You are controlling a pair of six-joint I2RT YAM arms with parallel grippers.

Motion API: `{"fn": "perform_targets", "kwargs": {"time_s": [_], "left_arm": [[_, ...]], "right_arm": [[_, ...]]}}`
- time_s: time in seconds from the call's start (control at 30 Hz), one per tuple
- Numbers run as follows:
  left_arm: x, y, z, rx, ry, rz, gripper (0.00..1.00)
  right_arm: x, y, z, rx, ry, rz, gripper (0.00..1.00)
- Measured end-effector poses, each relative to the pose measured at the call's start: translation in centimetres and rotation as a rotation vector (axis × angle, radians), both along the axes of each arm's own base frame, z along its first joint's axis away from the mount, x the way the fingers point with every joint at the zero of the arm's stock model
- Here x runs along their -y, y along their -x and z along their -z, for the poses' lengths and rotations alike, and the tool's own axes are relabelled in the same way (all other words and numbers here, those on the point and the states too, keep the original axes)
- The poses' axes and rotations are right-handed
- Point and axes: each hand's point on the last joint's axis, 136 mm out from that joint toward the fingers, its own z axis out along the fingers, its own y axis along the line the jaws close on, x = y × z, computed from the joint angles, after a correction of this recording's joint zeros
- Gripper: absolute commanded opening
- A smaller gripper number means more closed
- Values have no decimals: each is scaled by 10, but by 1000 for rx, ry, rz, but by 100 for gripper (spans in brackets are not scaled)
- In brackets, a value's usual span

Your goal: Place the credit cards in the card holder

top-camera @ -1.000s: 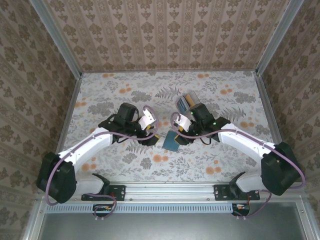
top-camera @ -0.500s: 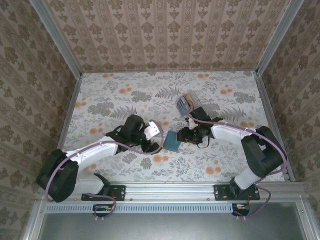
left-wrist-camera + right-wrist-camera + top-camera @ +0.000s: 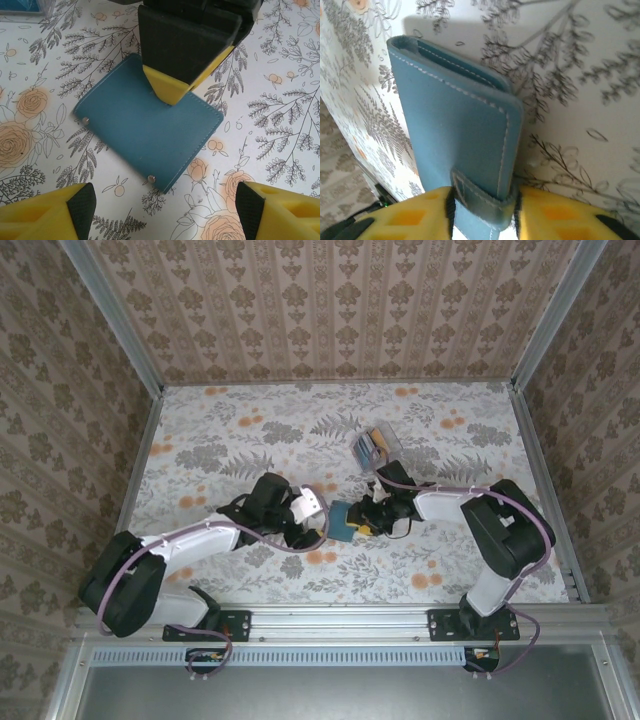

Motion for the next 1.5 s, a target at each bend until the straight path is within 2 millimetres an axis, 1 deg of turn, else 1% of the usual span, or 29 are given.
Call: {"fn": "perform_targets", "kwargs": {"time_s": [0.03, 0.1, 0.27, 0.33, 0.4, 0.43, 0.47, 0.53, 0.57, 0.63, 0.7, 0.83, 0.87, 0.9, 1.0, 1.03, 1.07, 1.13, 1.17, 1.2, 1.23, 1.27, 1.3, 1.33, 1.37, 1.4, 1.43, 1.5], "left_arm": [[0, 0, 0, 1, 0, 2, 78], [0, 1, -2, 13, 0, 9, 78], [-3, 5, -11, 79, 22, 39, 81], [-3, 5, -15, 113, 23, 60, 82], [-2, 4, -20, 166, 29, 88, 85], [-2, 4, -24, 209, 36, 108, 90], [-2, 4, -26, 248, 40, 127, 92], [-2, 5, -29, 327, 35, 175, 92], [-2, 5, -30, 359, 28, 196, 92], [0, 2, -31, 435, 4, 230, 92], [2, -3, -28, 494, -31, 249, 91], [7, -14, -5, 548, -154, 265, 87], [8, -17, -1, 553, -176, 264, 85], [9, -21, 3, 560, -197, 258, 81], [11, -34, 10, 595, -239, 209, 56], [12, -38, 10, 602, -246, 192, 46], [12, -40, 9, 605, -252, 182, 39], [14, -46, 6, 600, -256, 162, 18], [16, -48, 4, 597, -259, 160, 11], [17, -49, 1, 595, -260, 154, 5], [18, -51, -1, 593, -259, 143, 2], [17, -52, -2, 592, -258, 135, 0], [17, -52, -2, 585, -254, 125, 0], [17, -52, -3, 580, -252, 121, 0], [16, -51, -4, 573, -249, 116, 0], [14, -51, -6, 559, -242, 107, 0], [13, -50, -9, 536, -226, 95, 0], [11, -51, -20, 464, -166, 59, 0]], "right_arm": [[-1, -1, 0, -1, -8, 4, 16], [-5, -3, -5, 6, -35, 4, 13], [-14, -5, -22, -7, -122, 9, 14], [-18, -6, -34, -44, -175, 5, 14], [-22, -11, -49, -65, -208, -8, 12], [-24, -14, -59, -67, -227, -16, 10], [-27, -18, -67, -65, -245, -24, 9], [-28, -24, -82, -69, -280, -30, 6], [-28, -24, -86, -79, -290, -27, 5], [-24, -23, -90, -117, -305, -7, 3], [-21, -22, -91, -157, -319, 16, 2], [-17, -18, -86, -240, -342, 69, 1], [-16, -16, -84, -256, -346, 80, 2], [-15, -15, -82, -272, -350, 93, 2], [-15, -14, -80, -302, -367, 115, 2], [-14, -14, -78, -307, -371, 123, 2], [-14, -13, -78, -311, -375, 129, 3], [-13, -15, -76, -320, -384, 150, 6], [-13, -16, -76, -321, -390, 158, 7], [-12, -19, -77, -319, -398, 168, 10], [-12, -23, -80, -310, -407, 174, 14], [-12, -25, -82, -299, -414, 176, 18], [-12, -27, -83, -294, -419, 179, 24], [-13, -28, -84, -288, -423, 182, 33], [-14, -30, -85, -274, -429, 179, 39], [-14, -33, -85, -255, -433, 182, 43], [-14, -35, -86, -234, -437, 183, 45], [-9, -39, -85, -185, -430, 198, 47]]}}
